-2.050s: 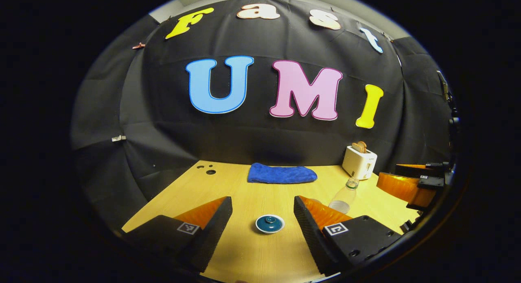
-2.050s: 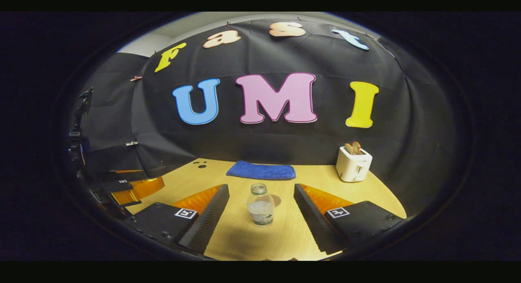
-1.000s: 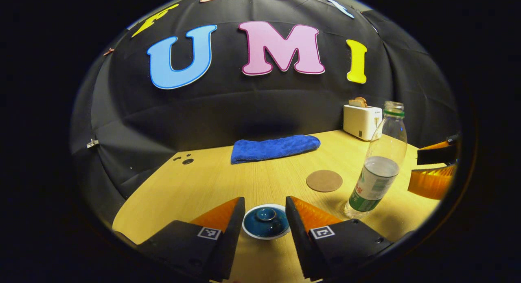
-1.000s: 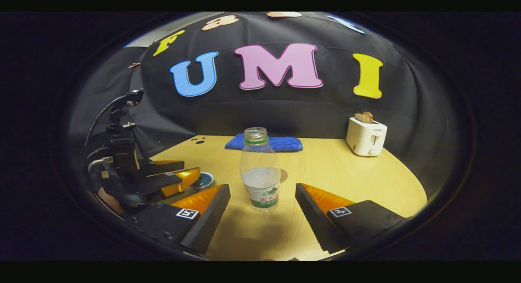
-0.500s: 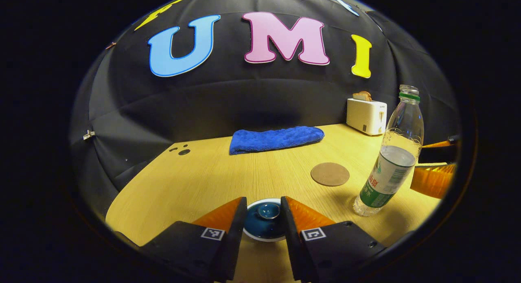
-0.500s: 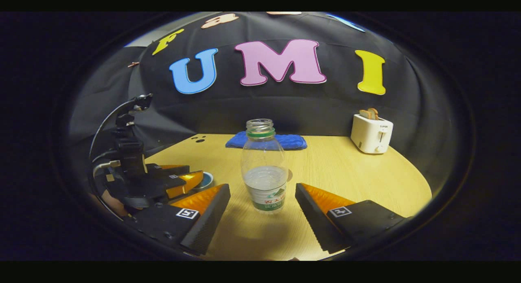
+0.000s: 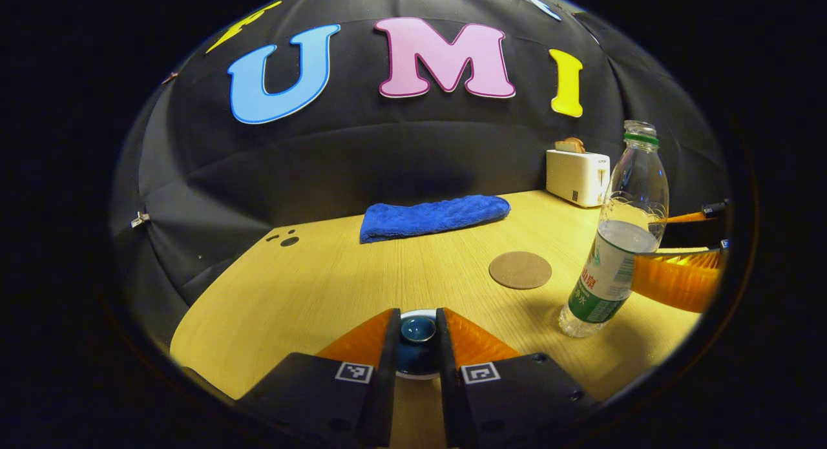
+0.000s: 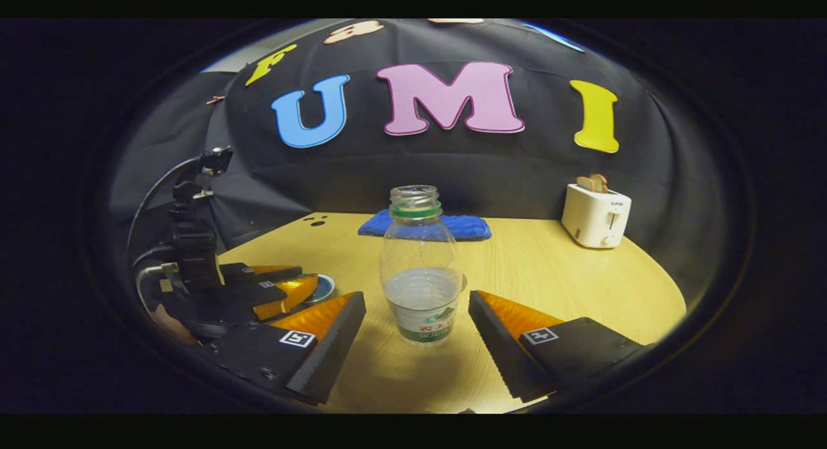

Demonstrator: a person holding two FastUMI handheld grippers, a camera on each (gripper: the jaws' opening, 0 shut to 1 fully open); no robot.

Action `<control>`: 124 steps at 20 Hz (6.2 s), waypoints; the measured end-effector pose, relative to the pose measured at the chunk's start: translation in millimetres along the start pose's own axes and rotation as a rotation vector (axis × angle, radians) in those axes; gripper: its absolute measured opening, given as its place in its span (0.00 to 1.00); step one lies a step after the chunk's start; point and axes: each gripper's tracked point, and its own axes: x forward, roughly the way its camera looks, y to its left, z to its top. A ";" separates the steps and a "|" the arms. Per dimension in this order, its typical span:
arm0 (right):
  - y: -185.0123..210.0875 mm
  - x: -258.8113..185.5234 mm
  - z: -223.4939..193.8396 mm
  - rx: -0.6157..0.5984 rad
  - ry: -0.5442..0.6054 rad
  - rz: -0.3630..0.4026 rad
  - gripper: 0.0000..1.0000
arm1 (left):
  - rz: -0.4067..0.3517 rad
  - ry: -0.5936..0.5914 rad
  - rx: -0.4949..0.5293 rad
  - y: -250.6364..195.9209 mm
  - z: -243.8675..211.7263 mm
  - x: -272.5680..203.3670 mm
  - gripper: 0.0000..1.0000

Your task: Open the teacup lid with one hand, grasp the water bottle and pour water into the teacup with the other hand; after pouring, place the water bottle on the coaster and then close the teacup lid.

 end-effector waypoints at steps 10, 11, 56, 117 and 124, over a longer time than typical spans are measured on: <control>-3.9 26.8 3.7 0.009 -0.050 -0.039 1.00 | 0.015 -0.045 -0.048 6.7 13.0 -13.7 0.26; -4.2 28.1 3.2 0.004 -0.053 -0.046 1.00 | 0.020 -0.049 -0.050 9.9 14.0 -17.5 0.26; 6.9 73.7 6.7 -1.003 0.033 -0.086 0.72 | 0.127 -0.047 -0.215 124.2 -32.9 -108.7 0.27; 55.0 145.2 -12.0 -1.899 0.051 0.125 0.68 | 0.142 0.000 -0.313 157.6 -79.9 -97.0 0.27; 56.8 148.5 -8.4 -1.940 0.047 0.138 0.72 | 0.138 0.002 -0.344 158.6 -81.1 -95.8 0.27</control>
